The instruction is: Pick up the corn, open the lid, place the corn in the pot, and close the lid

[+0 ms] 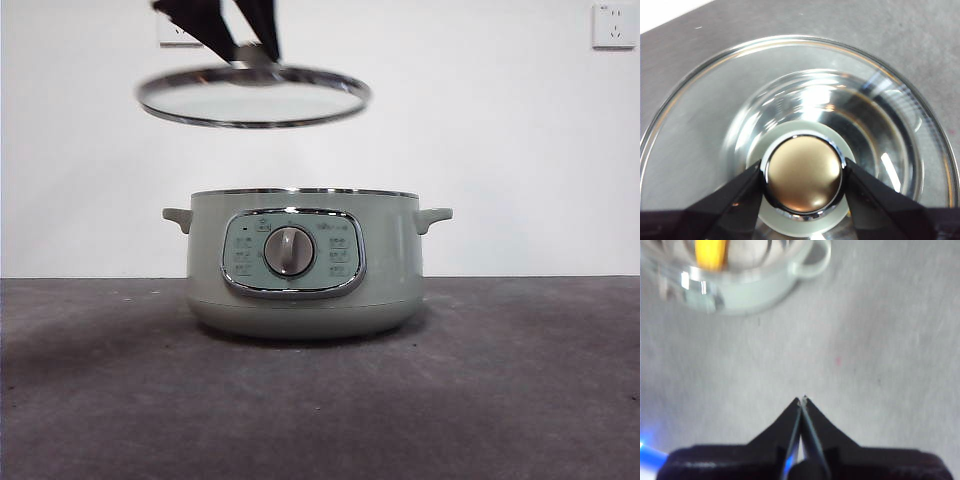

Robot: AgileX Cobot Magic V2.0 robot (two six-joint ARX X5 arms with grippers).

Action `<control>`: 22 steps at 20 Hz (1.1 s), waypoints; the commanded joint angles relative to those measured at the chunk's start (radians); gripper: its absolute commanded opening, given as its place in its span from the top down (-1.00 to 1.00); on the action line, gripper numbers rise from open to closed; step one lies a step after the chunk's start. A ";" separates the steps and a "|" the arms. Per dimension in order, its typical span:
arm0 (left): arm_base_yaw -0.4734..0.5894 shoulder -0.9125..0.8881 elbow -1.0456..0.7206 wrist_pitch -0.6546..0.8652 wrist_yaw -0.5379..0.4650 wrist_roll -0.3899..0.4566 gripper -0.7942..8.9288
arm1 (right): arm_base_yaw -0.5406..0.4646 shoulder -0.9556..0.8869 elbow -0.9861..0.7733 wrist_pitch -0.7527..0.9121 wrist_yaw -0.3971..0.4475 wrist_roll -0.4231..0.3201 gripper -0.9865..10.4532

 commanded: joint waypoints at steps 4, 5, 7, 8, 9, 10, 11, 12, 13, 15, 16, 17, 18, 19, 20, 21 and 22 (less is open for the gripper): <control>-0.073 0.084 0.009 0.071 -0.005 -0.008 0.86 | 0.003 -0.183 -0.160 -0.027 -0.079 -0.064 0.84; -0.079 0.103 0.009 0.074 -0.008 -0.010 0.86 | 0.003 -0.212 -0.176 -0.027 -0.099 -0.078 0.84; -0.088 0.136 0.009 0.072 -0.018 -0.016 0.86 | 0.003 -0.267 -0.196 -0.027 -0.113 -0.087 0.84; -0.092 0.150 0.009 0.074 -0.032 -0.016 0.86 | 0.003 -0.291 -0.198 -0.027 -0.119 -0.088 0.84; -0.095 0.153 0.009 0.075 -0.042 -0.016 0.86 | 0.003 -0.309 -0.198 -0.027 -0.131 -0.089 0.84; -0.097 0.155 0.009 0.079 -0.056 -0.022 0.86 | 0.003 -0.325 -0.199 -0.027 -0.144 -0.089 0.84; -0.097 0.155 0.009 0.087 -0.061 -0.023 0.86 | 0.003 -0.336 -0.199 -0.027 -0.147 -0.089 0.84; -0.098 0.155 0.009 0.097 -0.060 -0.028 0.86 | 0.003 -0.347 -0.199 -0.027 -0.147 -0.089 0.84; -0.097 0.155 0.009 0.100 -0.060 -0.031 0.86 | 0.003 -0.352 -0.199 -0.027 -0.147 -0.089 0.84; -0.093 0.155 0.009 0.095 -0.068 -0.031 0.86 | 0.003 -0.359 -0.199 -0.027 -0.147 -0.089 0.84; -0.089 0.155 0.009 0.092 -0.068 -0.031 0.86 | 0.003 -0.359 -0.199 -0.027 -0.148 -0.089 0.84; -0.087 0.155 0.009 0.092 -0.069 -0.031 0.86 | 0.003 -0.359 -0.199 -0.027 -0.148 -0.089 0.84; -0.087 0.155 0.009 0.092 -0.085 -0.030 0.86 | 0.003 -0.358 -0.199 -0.027 -0.147 -0.089 0.84; -0.087 0.155 0.009 0.088 -0.092 -0.031 0.86 | 0.003 -0.358 -0.199 -0.027 -0.147 -0.089 0.84; -0.087 0.155 0.009 0.082 -0.090 -0.030 0.86 | 0.003 -0.358 -0.199 -0.027 -0.148 -0.089 0.84; -0.085 0.155 0.009 0.079 -0.096 -0.030 0.86 | 0.003 -0.358 -0.199 -0.027 -0.149 -0.089 0.84; -0.085 0.155 0.009 0.080 -0.119 -0.030 0.86 | 0.003 -0.358 -0.199 -0.026 -0.156 -0.089 0.84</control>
